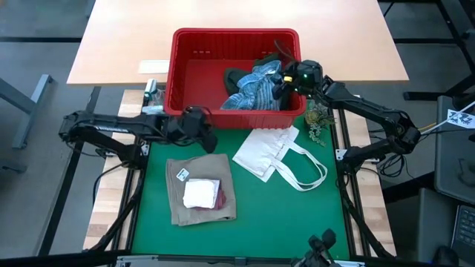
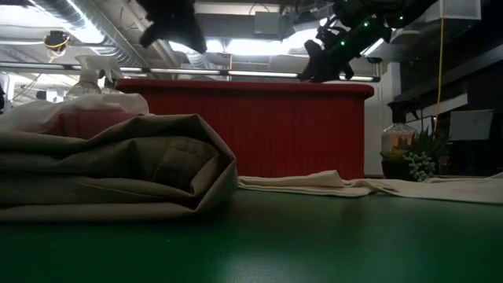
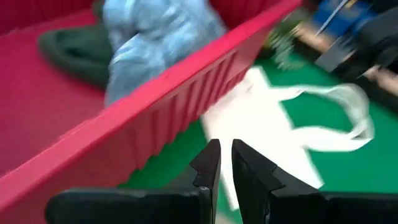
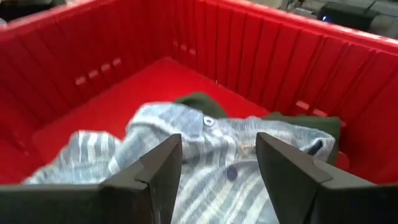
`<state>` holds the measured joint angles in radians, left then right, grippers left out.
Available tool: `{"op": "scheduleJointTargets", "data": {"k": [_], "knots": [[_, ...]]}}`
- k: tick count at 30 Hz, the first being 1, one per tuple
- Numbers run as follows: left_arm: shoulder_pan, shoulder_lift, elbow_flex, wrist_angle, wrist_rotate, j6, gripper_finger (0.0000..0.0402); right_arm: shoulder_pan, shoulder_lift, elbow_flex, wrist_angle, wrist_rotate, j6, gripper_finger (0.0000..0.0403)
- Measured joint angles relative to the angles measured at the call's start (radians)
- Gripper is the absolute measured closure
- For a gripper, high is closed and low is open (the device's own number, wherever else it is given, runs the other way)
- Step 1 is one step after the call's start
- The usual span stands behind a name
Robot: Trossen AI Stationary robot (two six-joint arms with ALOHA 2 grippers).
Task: Fold Laundry from Bin
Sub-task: Remove the blue polo shirt from the red bin
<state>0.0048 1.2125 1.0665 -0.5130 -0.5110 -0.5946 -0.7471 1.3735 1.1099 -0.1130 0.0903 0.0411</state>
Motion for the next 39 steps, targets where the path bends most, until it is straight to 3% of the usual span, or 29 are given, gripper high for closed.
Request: {"op": "scheduleJointTargets", "data": {"k": [3,7,18,27,30,39], "knots": [[0.001,0.008,-0.019,0.123,-0.001,0.039,0.0365,0.000,0.003,0.000,0.012,0.049,0.038,0.0196],[0.004,0.029,-0.023,0.157,-0.002,0.074,0.0365,-0.002,0.041,0.000,0.007,0.098,0.105,0.0196],[0.003,0.027,-0.023,0.167,-0.003,0.076,0.0365,-0.008,0.190,0.004,0.144,0.146,0.275,0.0196],[0.003,0.027,-0.023,0.167,-0.003,0.076,0.0365,-0.006,0.197,0.003,0.181,0.150,0.465,0.0196],[0.003,0.027,-0.023,0.167,-0.003,0.075,0.0365,-0.003,0.198,0.000,0.159,0.116,0.492,0.0196],[0.003,0.027,-0.023,0.167,-0.003,0.075,0.0365,-0.006,0.198,-0.001,0.169,-0.122,0.451,0.0196]]}}
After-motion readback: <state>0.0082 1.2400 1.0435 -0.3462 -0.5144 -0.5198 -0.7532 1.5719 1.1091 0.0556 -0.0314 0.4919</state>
